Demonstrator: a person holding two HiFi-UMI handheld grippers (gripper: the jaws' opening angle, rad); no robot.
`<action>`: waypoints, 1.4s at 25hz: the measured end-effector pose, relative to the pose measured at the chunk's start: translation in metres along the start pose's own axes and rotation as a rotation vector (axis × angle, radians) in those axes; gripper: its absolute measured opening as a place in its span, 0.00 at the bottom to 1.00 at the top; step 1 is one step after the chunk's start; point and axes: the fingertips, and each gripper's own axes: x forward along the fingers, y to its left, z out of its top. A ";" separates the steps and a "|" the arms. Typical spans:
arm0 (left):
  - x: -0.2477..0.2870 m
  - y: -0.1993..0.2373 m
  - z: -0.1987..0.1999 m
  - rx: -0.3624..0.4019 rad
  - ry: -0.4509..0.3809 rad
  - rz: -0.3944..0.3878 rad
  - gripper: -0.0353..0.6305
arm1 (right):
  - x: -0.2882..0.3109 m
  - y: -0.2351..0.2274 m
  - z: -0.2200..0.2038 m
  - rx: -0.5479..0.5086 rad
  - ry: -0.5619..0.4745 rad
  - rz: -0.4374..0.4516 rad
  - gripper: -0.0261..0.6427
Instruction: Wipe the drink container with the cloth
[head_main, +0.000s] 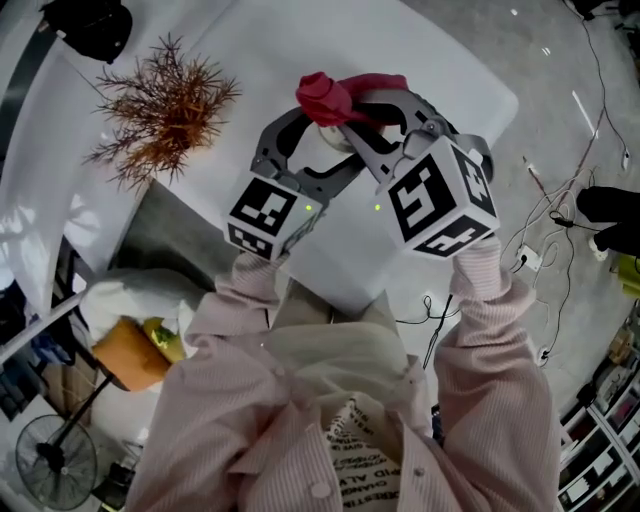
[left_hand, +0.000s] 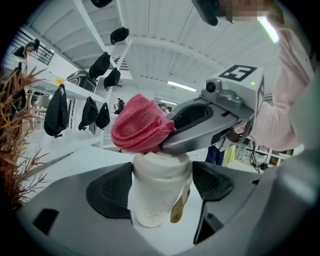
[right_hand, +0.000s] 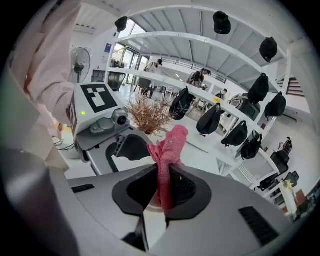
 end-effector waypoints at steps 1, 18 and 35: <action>0.000 0.000 0.000 0.000 0.000 0.000 0.62 | -0.001 0.001 0.000 0.004 0.002 0.002 0.11; 0.001 0.001 0.000 -0.003 -0.003 -0.009 0.62 | -0.021 0.020 -0.010 0.050 -0.001 0.055 0.11; 0.001 -0.001 0.000 -0.003 -0.003 -0.006 0.62 | -0.046 0.038 -0.023 0.177 -0.059 0.105 0.11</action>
